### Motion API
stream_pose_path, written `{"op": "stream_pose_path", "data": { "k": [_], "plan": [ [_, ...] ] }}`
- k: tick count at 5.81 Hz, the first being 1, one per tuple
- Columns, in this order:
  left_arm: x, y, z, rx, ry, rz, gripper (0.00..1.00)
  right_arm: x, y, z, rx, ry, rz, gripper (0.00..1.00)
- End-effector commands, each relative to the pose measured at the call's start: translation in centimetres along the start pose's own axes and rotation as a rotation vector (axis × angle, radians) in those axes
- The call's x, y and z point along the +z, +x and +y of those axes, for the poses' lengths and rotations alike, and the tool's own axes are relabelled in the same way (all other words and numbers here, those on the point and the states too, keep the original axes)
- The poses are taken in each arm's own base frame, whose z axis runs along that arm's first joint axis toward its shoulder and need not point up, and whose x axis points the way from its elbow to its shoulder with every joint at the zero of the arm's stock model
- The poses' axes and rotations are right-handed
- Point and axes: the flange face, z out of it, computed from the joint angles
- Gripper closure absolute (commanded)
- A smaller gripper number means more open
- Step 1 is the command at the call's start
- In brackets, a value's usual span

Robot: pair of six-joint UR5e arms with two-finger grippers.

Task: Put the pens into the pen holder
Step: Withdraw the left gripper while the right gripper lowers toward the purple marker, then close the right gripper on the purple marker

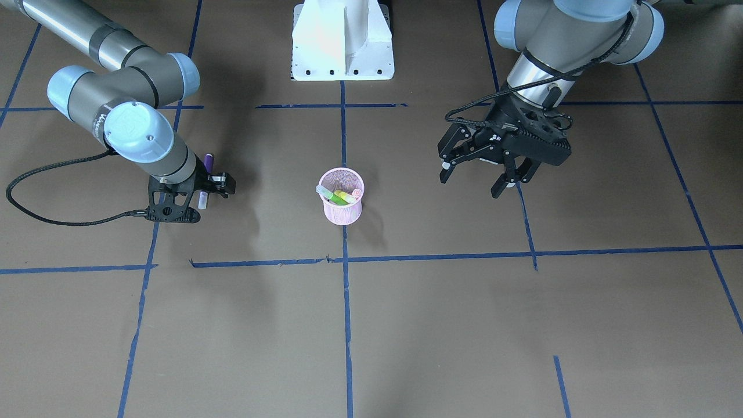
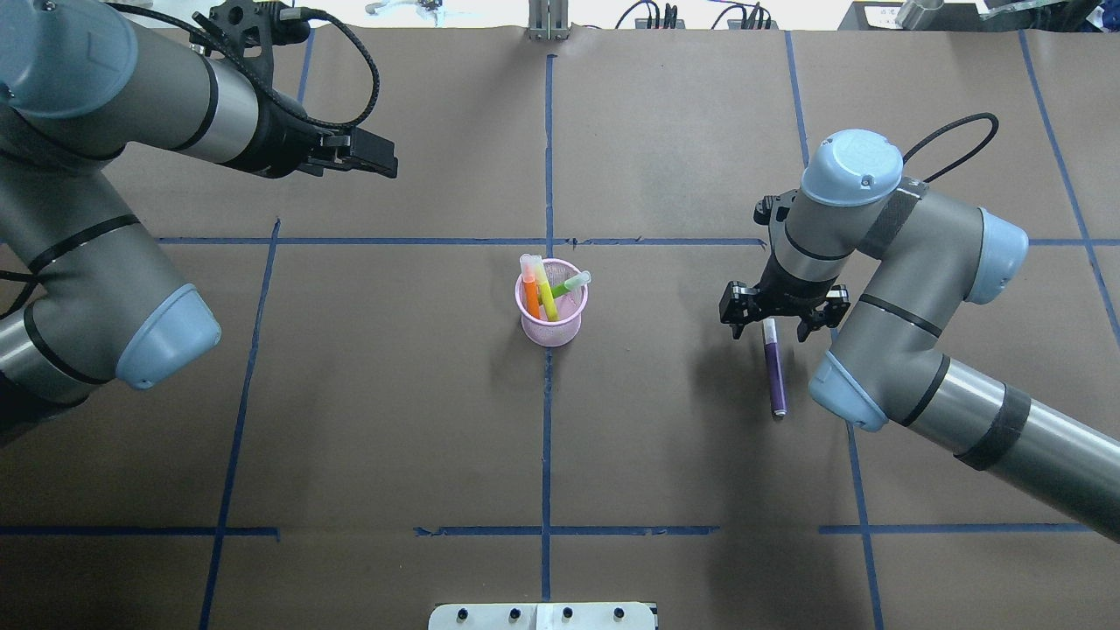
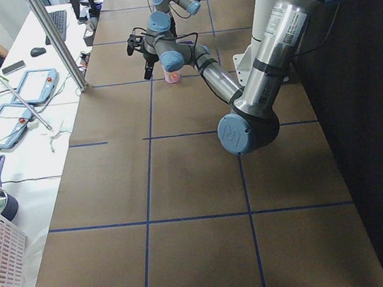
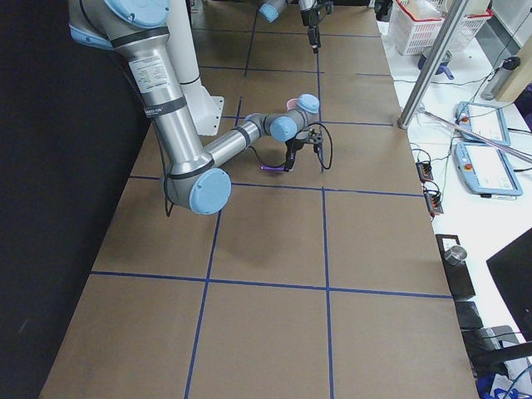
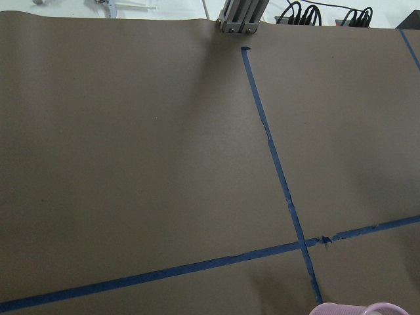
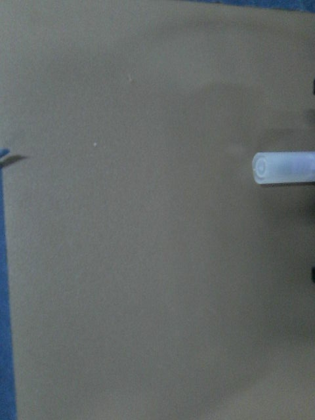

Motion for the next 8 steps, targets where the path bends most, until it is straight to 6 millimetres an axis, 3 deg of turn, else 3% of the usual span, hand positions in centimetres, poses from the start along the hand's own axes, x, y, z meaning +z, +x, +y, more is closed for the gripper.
{"op": "stream_pose_path", "data": {
  "k": [1, 2, 5, 6, 7, 8],
  "plan": [
    [-0.1, 0.04, -0.08, -0.006, 0.002, 0.003, 0.0, 0.52, 0.36, 0.01, 0.002, -0.03, -0.006, 0.38],
    [-0.07, 0.1, -0.03, -0.027, 0.003, 0.003, 0.0, 0.53, 0.39, 0.14, 0.004, -0.041, -0.01, 0.56],
    [-0.41, 0.05, -0.16, -0.027, 0.008, 0.008, 0.0, 0.97, 1.03, 0.35, 0.007, -0.048, -0.006, 0.57],
    [-0.54, 0.06, -0.22, -0.028, 0.011, 0.01, 0.0, 0.92, 0.92, 0.47, 0.005, -0.048, -0.007, 0.69],
    [-0.64, -0.03, -0.35, -0.029, 0.014, 0.009, 0.0, 0.85, 0.82, 0.47, 0.003, -0.047, -0.009, 1.0],
    [-0.64, -0.03, -0.35, -0.029, 0.014, 0.009, 0.0, 0.85, 0.65, 0.64, -0.001, -0.048, -0.01, 1.0]
  ]
}}
